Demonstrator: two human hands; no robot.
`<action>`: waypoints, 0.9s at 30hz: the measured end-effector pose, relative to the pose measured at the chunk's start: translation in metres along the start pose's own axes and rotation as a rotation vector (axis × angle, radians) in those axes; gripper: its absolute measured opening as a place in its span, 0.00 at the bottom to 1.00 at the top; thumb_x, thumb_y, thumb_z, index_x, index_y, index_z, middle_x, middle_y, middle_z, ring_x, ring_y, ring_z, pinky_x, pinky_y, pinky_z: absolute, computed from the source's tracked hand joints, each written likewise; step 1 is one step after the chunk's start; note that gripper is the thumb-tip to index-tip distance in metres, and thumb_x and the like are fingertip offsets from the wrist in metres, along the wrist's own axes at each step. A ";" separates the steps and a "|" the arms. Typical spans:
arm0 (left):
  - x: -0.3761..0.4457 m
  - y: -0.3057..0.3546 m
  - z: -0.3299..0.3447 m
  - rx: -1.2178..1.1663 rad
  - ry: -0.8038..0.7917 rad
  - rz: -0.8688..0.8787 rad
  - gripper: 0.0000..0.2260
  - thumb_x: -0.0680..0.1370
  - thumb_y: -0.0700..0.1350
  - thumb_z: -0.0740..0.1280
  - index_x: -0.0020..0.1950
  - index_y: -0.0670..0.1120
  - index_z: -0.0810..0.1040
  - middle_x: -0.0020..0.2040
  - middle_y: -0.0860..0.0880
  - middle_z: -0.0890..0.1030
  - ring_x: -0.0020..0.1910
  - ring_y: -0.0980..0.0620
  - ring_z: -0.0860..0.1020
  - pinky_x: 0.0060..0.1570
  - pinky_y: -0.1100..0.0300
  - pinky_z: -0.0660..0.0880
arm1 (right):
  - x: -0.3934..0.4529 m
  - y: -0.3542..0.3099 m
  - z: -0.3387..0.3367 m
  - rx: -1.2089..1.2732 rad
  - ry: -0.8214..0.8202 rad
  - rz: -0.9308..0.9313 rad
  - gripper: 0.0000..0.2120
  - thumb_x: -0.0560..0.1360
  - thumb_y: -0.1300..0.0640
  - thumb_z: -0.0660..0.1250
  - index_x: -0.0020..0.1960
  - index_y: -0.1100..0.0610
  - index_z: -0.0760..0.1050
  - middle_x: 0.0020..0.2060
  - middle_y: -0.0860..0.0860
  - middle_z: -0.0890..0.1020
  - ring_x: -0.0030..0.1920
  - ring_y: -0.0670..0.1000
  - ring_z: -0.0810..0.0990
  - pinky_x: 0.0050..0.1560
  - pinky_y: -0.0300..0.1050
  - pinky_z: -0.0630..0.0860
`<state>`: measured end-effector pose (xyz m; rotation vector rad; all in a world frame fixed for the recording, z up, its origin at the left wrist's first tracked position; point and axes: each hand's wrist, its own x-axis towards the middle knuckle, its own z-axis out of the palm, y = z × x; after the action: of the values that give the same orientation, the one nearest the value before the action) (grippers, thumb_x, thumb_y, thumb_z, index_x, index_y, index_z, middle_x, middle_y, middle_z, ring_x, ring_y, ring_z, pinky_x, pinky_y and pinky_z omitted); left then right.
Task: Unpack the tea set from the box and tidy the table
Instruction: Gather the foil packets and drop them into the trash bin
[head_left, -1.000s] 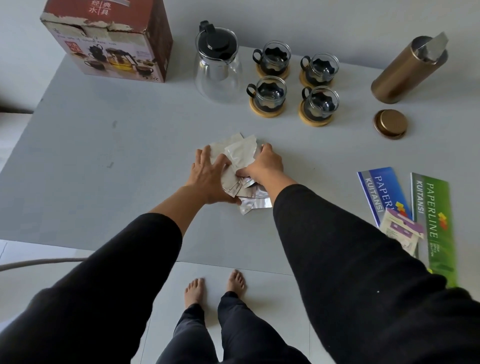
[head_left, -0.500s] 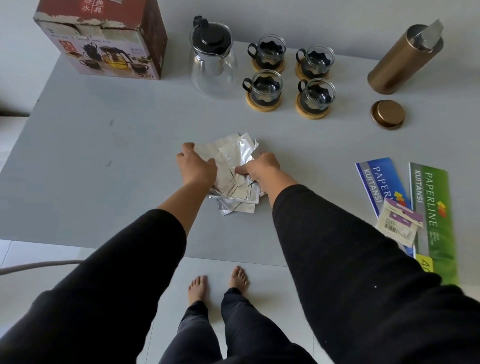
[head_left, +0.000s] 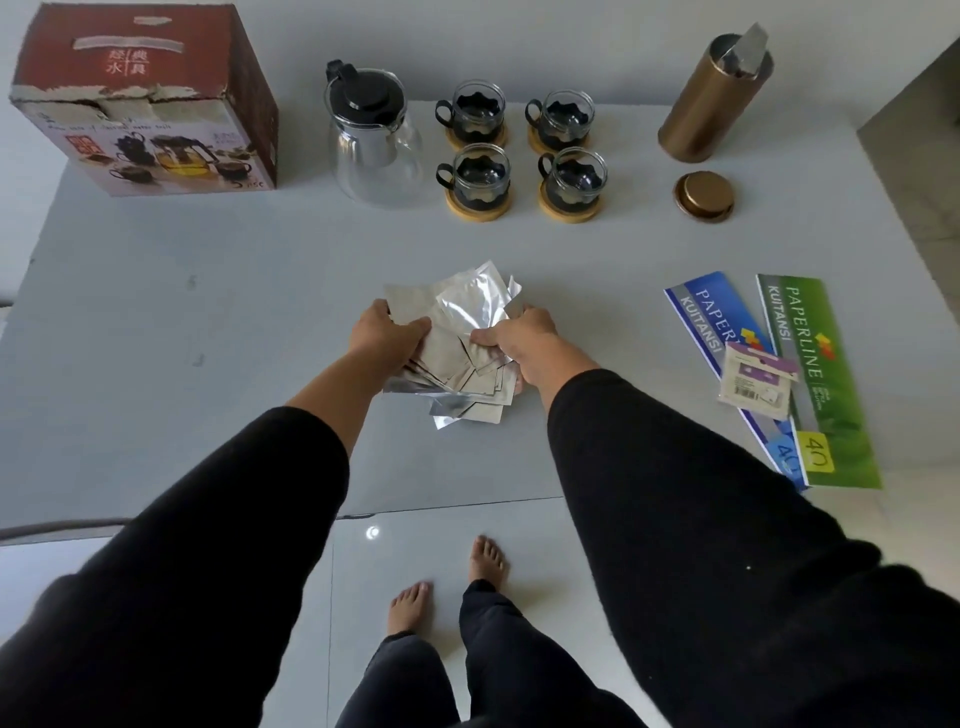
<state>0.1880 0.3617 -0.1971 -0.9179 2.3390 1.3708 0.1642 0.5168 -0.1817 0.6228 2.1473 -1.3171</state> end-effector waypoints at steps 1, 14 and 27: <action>-0.004 0.002 0.000 0.004 -0.017 0.034 0.19 0.73 0.51 0.69 0.59 0.43 0.73 0.55 0.43 0.80 0.55 0.42 0.79 0.55 0.48 0.78 | -0.006 0.002 -0.003 0.015 0.019 -0.005 0.16 0.68 0.63 0.75 0.37 0.54 0.67 0.30 0.51 0.77 0.31 0.51 0.76 0.39 0.45 0.77; -0.086 0.056 0.029 0.138 -0.371 0.353 0.19 0.75 0.47 0.69 0.64 0.44 0.72 0.51 0.43 0.80 0.44 0.43 0.81 0.46 0.49 0.81 | -0.113 0.054 -0.076 0.282 0.334 0.031 0.12 0.71 0.60 0.74 0.45 0.54 0.71 0.31 0.50 0.78 0.31 0.48 0.77 0.39 0.49 0.79; -0.248 0.098 0.245 0.419 -0.667 0.717 0.23 0.75 0.50 0.68 0.67 0.42 0.72 0.61 0.41 0.78 0.59 0.40 0.77 0.59 0.47 0.76 | -0.211 0.230 -0.250 0.507 0.685 0.181 0.12 0.70 0.62 0.74 0.42 0.55 0.70 0.30 0.51 0.78 0.29 0.48 0.76 0.35 0.42 0.75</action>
<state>0.2941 0.6997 -0.1254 0.4872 2.2976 1.0612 0.4165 0.8161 -0.0995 1.6308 2.1560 -1.7281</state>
